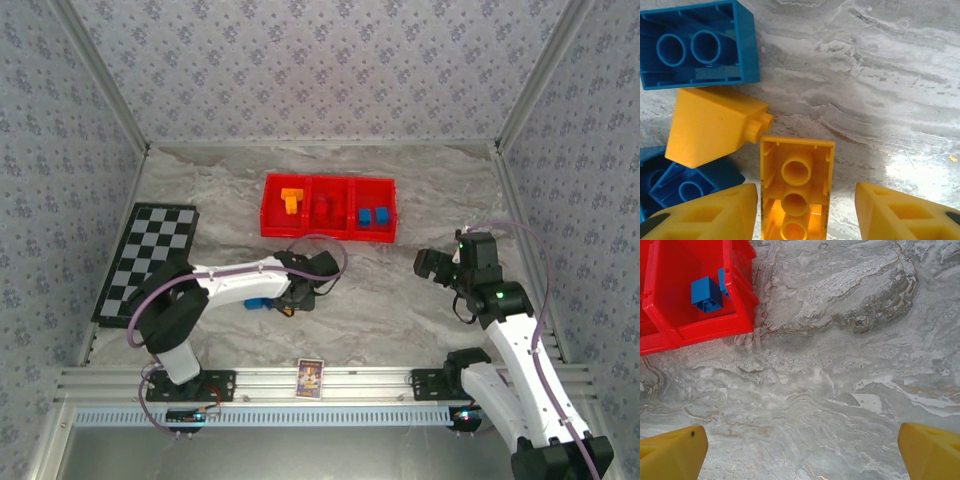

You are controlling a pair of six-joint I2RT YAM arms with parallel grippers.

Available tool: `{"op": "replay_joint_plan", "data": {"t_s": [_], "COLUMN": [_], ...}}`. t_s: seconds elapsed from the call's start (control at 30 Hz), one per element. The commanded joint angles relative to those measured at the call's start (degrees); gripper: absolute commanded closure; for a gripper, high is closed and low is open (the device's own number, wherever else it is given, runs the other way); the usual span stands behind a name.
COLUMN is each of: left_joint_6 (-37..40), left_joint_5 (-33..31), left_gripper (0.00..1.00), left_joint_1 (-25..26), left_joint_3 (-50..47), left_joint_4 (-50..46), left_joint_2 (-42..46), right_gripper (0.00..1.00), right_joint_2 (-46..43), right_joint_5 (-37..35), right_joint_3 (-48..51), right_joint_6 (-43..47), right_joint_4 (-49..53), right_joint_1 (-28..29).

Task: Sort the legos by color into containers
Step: Pick up the lego from the middle-left of the table.

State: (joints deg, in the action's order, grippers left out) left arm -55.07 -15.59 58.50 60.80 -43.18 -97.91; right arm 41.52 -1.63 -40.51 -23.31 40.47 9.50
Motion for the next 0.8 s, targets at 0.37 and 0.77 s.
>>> {"op": "replay_joint_plan", "data": {"t_s": [0.37, 0.77], "left_joint_6": [0.0, 0.1], "left_joint_5": [2.8, 5.9], "left_gripper": [0.49, 0.57], "left_joint_1": [-1.5, -3.0], "left_joint_3": [-1.6, -3.9], "left_joint_4": [1.5, 5.6], "left_joint_2": [-3.0, -2.2], "right_gripper": [0.0, 0.0], "right_joint_2": [-0.6, -0.6], "right_joint_5": [0.4, 0.1], "right_joint_3": [0.2, 0.2], "right_joint_6": [0.4, 0.3], "right_joint_4": [0.6, 0.6], "right_joint_1": [-0.1, 0.0]}}
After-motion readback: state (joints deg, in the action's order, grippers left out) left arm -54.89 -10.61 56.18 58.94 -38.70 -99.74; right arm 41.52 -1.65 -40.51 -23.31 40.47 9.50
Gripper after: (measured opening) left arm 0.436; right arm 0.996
